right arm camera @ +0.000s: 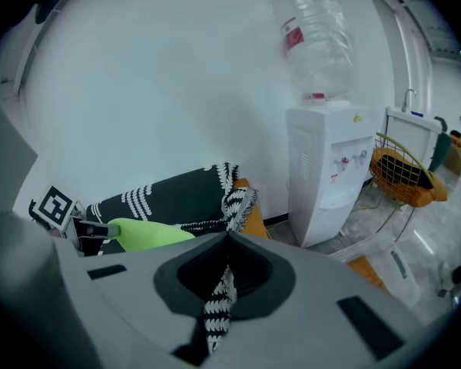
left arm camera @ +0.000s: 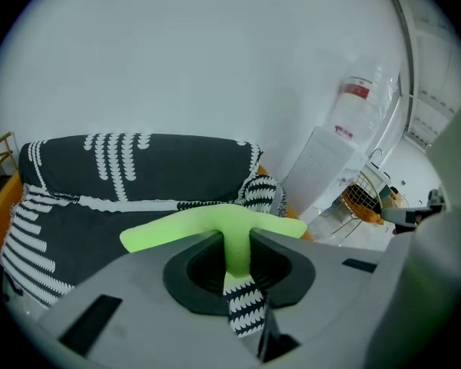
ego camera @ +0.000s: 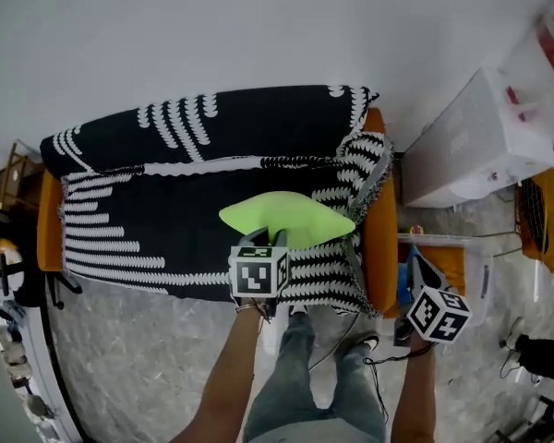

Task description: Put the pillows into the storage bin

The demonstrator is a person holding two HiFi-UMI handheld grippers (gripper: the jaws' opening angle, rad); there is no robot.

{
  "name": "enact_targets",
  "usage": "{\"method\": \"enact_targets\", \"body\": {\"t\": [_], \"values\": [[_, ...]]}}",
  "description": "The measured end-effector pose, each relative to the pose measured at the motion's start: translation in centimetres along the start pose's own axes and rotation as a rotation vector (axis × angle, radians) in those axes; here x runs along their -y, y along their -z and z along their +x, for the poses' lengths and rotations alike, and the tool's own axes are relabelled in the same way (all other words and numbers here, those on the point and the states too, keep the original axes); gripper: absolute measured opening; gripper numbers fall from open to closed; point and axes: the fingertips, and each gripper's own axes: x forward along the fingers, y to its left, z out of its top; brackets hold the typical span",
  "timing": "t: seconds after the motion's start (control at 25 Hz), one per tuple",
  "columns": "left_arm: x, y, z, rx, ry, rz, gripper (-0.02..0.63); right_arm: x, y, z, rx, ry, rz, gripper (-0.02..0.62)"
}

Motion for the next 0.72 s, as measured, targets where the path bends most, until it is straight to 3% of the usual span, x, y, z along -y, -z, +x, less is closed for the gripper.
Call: {"method": "enact_targets", "body": {"t": [0.32, 0.72], "values": [[1.1, -2.0, -5.2, 0.070, -0.026, -0.024, 0.052, 0.6, -2.0, -3.4, 0.048, -0.020, -0.034, 0.002], [9.7, -6.5, -8.9, 0.157, 0.033, 0.060, 0.052, 6.0, -4.8, -10.1, 0.152, 0.039, 0.013, 0.002]]}}
